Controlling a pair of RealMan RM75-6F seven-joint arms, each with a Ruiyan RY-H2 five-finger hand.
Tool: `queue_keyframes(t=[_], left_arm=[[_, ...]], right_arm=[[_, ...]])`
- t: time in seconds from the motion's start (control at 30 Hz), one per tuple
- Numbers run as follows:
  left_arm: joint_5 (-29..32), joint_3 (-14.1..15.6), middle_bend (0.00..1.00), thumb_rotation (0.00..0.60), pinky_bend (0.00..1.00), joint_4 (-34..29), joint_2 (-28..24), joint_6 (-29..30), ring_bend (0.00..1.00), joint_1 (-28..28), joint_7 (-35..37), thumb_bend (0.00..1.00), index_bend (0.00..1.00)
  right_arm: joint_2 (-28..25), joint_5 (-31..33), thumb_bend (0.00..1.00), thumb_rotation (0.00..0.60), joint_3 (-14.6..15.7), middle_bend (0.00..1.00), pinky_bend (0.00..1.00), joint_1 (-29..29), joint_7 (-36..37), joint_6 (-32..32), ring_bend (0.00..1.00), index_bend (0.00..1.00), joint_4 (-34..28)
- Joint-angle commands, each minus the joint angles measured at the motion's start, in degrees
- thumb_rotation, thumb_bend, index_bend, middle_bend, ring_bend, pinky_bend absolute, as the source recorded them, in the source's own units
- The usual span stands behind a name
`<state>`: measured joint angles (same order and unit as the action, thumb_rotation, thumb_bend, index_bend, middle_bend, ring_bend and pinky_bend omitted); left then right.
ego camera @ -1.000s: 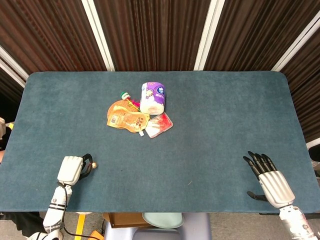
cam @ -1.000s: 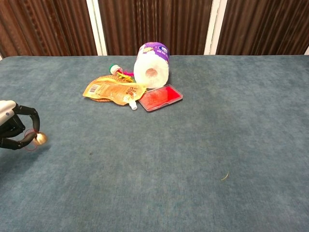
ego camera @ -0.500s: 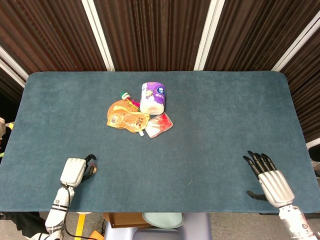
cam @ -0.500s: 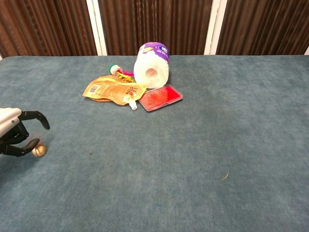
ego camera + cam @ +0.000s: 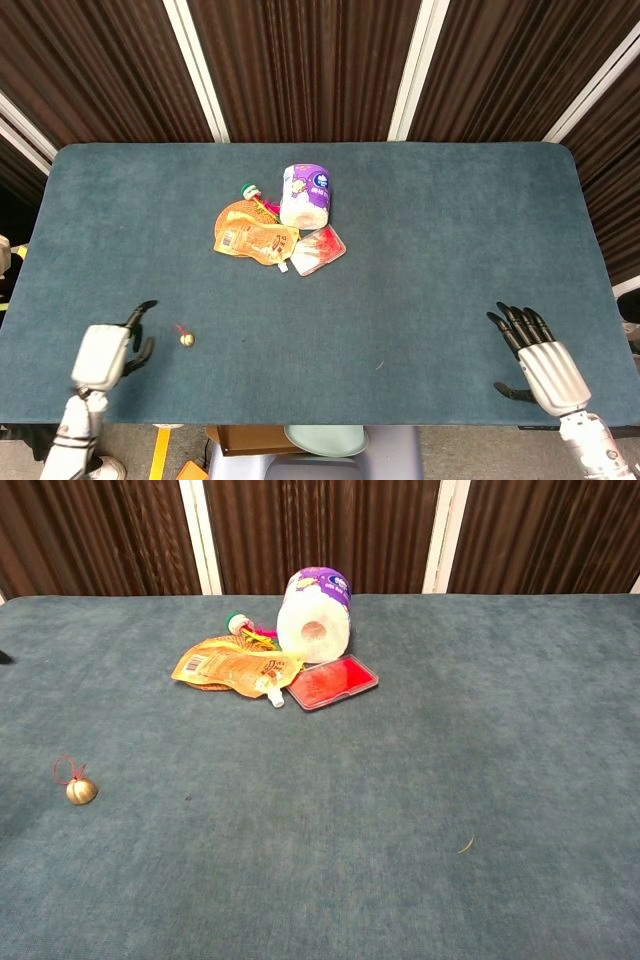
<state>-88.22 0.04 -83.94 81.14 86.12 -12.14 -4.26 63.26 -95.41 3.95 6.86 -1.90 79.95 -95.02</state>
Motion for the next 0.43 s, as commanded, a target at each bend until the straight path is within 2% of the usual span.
queue_keyframes(t=[0.03,0.07,0.1,0.17,0.27,0.43], left_arm=[[-1.49,4.75,0.16,0.6,0.34,-8.09,-9.34,3.69,0.12,5.26,1.24,0.43,0.11],[-1.01,5.62,0.07,0.6,0.24,-9.16,-11.03,4.13,0.04,6.45,1.43,0.43,0.08],[-0.03,5.79,0.01,0.6,0.16,-9.74,-11.79,4.52,0.0,7.35,1.49,0.42,0.05],[1.22,6.34,0.0,0.6,0.1,-11.0,-14.08,2.95,0.0,7.58,-1.24,0.42,0.04],[2.2,5.84,0.0,0.6,0.08,-12.75,-15.8,1.83,0.0,7.53,-0.21,0.42,0.04],[-0.36,5.87,0.0,0.6,0.06,-12.47,-16.23,1.78,0.0,7.49,-0.49,0.42,0.04]], right_arm=[[0.08,-0.02,0.18,0.6,0.08,0.0,0.0,-0.02,-0.52,-0.14,0.0,0.0,-0.13],[0.13,0.05,0.18,0.6,0.12,0.0,0.0,-0.02,-0.94,-0.31,0.0,0.0,-0.19],[0.16,0.17,0.18,0.6,0.14,0.0,0.0,-0.02,-1.28,-0.46,0.0,0.0,-0.27],[0.24,0.23,0.18,0.6,0.21,0.0,0.0,0.01,-2.14,-0.76,0.0,0.0,-0.37],[0.17,0.44,0.18,0.6,0.32,0.0,0.0,-0.12,-2.89,-0.92,0.0,0.0,-0.79],[-0.02,0.86,0.18,0.6,0.16,0.0,0.0,-0.49,-3.13,-0.42,0.0,0.0,-0.95]])
